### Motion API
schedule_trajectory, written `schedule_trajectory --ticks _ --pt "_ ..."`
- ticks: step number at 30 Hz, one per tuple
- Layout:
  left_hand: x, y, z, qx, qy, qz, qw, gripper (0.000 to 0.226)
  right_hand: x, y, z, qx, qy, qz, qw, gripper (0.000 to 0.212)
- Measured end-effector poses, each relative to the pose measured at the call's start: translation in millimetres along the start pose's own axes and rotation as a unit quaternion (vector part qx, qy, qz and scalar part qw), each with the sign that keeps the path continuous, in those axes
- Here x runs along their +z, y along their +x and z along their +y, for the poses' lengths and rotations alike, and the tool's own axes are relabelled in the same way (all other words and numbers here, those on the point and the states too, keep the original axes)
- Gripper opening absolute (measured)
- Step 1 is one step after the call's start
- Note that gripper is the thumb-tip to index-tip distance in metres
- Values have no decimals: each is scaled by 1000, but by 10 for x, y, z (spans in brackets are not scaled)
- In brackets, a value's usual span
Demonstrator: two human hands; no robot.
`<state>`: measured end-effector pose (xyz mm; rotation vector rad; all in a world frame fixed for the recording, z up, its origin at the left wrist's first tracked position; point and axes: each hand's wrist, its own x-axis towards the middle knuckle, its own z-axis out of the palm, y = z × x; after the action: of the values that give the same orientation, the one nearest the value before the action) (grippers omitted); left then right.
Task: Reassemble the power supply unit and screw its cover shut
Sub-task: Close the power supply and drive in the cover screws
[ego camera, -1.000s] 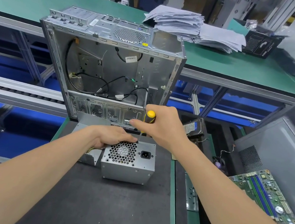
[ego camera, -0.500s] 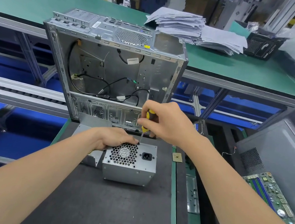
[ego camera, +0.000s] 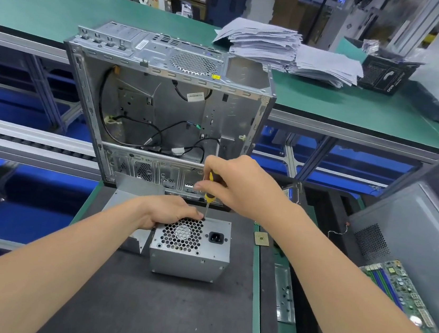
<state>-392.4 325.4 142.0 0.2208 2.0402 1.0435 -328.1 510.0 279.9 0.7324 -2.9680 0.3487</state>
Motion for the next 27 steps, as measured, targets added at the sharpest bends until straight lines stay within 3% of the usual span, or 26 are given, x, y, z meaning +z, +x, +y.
schedule_trajectory --ticks 3,5,7,8,10,12,15,17,19,21,23,26,27 --pt "-7 10 -14 5 -6 -12 1000 41 28 16 -43 33 -68 32 997 54" --pt "-7 9 -10 5 -7 -14 1000 36 33 3 -63 -6 -32 44 998 34" --pt "-10 17 -12 -2 -8 -18 1000 22 10 -34 -53 -51 52 6 997 6" --pt "-10 23 -16 -5 -12 -19 1000 19 -11 -48 -31 -65 79 -16 995 10" --pt "-5 29 -32 -1 -28 -12 1000 36 -38 -56 18 -47 94 -27 994 7" --pt "5 17 -21 -3 -31 -8 999 53 -25 -40 33 7 54 -2 999 23" --pt "8 14 -19 -6 -26 -13 1000 44 94 -26 -31 97 -5 44 994 52" --pt "-2 24 -25 -3 -28 -16 999 41 136 -28 -86 81 -54 88 991 59" --pt "-1 32 -32 2 -21 -18 1000 45 110 -30 -102 21 -18 87 996 43" --pt "7 39 -43 11 -19 -16 1000 50 34 -45 -79 -59 70 18 996 13" --pt "3 42 -48 8 -21 -8 1000 54 -20 -67 -51 -104 101 -44 988 9" --pt "-13 33 -39 -12 -11 -9 1000 53 -3 -99 -2 -54 122 -16 991 5" --pt "-19 37 -40 -15 -13 -12 1000 57 8 -97 6 -19 119 11 993 13"
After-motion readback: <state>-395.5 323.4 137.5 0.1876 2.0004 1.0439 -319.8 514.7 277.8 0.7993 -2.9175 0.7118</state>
